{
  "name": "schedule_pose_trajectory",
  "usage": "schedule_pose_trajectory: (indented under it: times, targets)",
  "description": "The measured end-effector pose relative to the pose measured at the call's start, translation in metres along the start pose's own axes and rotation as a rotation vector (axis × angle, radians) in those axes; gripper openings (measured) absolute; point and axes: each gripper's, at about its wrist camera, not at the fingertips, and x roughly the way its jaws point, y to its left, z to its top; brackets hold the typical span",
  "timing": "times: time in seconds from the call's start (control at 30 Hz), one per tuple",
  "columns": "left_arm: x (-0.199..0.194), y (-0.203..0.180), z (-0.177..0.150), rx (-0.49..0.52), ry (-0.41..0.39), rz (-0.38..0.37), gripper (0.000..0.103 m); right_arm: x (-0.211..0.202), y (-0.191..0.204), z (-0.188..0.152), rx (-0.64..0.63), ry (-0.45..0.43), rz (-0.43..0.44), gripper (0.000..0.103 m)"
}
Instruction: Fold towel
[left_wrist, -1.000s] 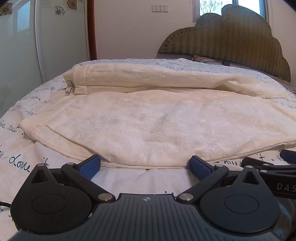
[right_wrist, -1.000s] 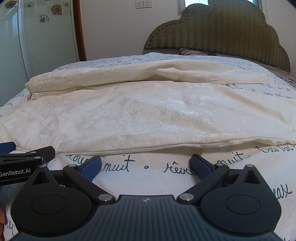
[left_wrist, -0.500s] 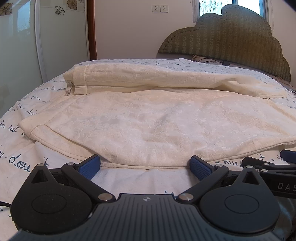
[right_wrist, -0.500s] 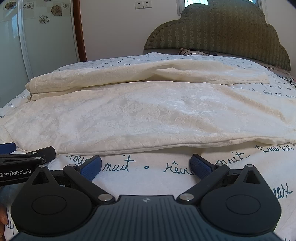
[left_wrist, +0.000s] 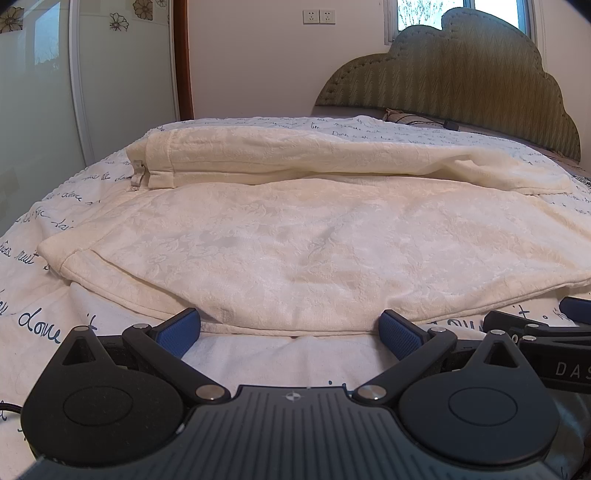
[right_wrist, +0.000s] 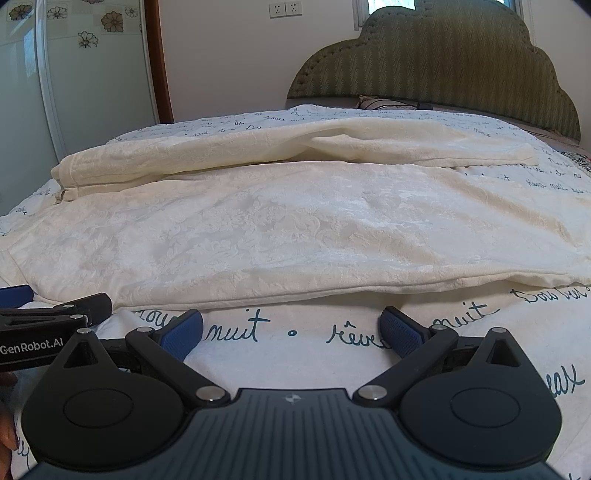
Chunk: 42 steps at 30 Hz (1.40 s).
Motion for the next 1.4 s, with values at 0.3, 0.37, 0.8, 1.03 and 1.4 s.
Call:
schedule_pose_trajectory:
  times: [0.3, 0.37, 0.8, 1.03, 1.4]
  targets:
    - [0.0, 0.001, 0.0, 0.004, 0.0, 0.002, 0.103, 0.0, 0.0, 0.0, 0.0, -0.001, -0.001, 0.103]
    - [0.0, 0.001, 0.0, 0.005, 0.0, 0.002, 0.103, 0.0, 0.001, 0.0, -0.003, 0.001, -0.003, 0.103]
    - [-0.014, 0.013, 0.007, -0.007, -0.014, -0.06, 0.102, -0.027, -0.008, 0.023, -0.008, -0.063, 0.19, 0.103]
    - [-0.021, 0.021, 0.029, 0.078, -0.067, -0.022, 0.102, -0.009, 0.041, 0.094, -0.375, -0.222, 0.183, 0.103]
    - [-0.001, 0.063, 0.065, 0.053, -0.068, 0.037, 0.102, 0.129, 0.065, 0.213, -0.372, -0.039, 0.349, 0.096]
